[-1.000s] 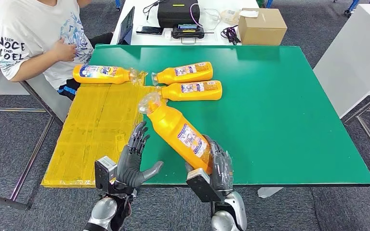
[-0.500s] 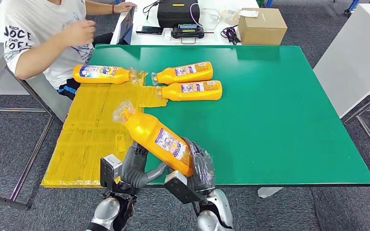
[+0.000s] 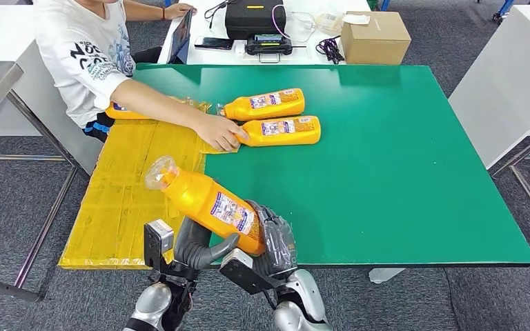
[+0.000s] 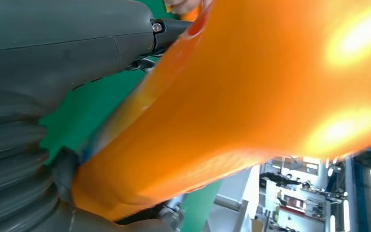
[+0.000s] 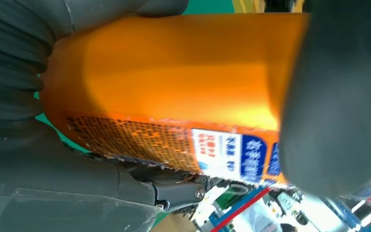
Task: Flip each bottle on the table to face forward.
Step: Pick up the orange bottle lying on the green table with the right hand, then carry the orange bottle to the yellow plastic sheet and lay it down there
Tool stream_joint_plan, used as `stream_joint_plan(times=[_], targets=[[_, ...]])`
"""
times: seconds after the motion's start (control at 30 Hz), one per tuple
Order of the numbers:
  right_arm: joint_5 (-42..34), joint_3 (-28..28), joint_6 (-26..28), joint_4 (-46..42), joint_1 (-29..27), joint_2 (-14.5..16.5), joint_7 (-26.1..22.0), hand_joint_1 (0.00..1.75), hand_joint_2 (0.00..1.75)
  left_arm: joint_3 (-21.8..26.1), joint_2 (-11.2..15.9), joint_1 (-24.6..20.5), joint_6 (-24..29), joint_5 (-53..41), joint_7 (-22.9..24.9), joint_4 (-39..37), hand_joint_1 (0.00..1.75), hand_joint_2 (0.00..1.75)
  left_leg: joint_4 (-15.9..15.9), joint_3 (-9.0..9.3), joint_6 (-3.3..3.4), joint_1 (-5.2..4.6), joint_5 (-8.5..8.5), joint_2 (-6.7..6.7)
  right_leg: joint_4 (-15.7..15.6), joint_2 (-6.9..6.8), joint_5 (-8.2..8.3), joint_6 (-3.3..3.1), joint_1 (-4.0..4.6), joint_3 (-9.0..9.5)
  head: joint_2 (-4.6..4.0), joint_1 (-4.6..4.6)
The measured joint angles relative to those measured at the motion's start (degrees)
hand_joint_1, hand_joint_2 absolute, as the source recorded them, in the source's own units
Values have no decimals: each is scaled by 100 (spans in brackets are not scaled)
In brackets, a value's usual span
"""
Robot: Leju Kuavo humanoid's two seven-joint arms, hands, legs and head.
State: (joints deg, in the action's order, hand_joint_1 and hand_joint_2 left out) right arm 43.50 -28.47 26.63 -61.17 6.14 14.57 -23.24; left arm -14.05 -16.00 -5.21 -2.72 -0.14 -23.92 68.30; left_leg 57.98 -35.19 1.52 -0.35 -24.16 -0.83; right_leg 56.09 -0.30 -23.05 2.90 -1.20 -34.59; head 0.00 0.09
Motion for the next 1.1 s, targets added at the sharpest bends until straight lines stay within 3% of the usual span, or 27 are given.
stream_joint_plan(times=[0.4, 0.6, 0.73, 1.0, 1.03, 1.1], targets=[[-284, -269, -384, 1210, 412, 70, -269, 175, 175, 170, 0, 2, -214, 520, -80, -291, 0, 175, 0, 1, 0, 0, 1, 3, 0, 3, 0, 0, 0, -2, 0, 0], [-345, -291, -485, 1354, 424, 71, -282, 175, 175, 218, 0, -6, -224, 610, -107, -319, 0, 175, 0, 0, 0, 0, 1, 3, 0, 3, 0, 0, 0, -2, 0, -1], [-495, -346, -495, 1593, 471, 69, -316, 175, 175, 308, 4, -5, -370, 747, -171, -407, 175, 175, 0, 0, 0, 0, 0, 8, 0, 6, 0, 0, 0, -4, 0, 0], [-643, -323, -317, 1551, 419, 69, -398, 175, 175, 321, 27, -10, -589, 630, -278, -391, 175, 175, 0, 0, 0, 0, 0, 10, 0, 7, 1, 0, 0, -4, 0, -1], [-646, -317, -283, 1530, 405, 69, -403, 166, 175, 320, 30, -12, -610, 616, -283, -383, 175, 175, 0, 0, 0, 0, 0, 11, 0, 7, 1, 0, 0, -4, 0, -1], [-635, -309, -184, 1477, 372, 69, -401, 105, 175, 315, 31, -14, -634, 582, -285, -358, 175, 175, 0, 0, 0, 0, 0, 10, 0, 7, 1, 0, 0, -4, 0, -1]])
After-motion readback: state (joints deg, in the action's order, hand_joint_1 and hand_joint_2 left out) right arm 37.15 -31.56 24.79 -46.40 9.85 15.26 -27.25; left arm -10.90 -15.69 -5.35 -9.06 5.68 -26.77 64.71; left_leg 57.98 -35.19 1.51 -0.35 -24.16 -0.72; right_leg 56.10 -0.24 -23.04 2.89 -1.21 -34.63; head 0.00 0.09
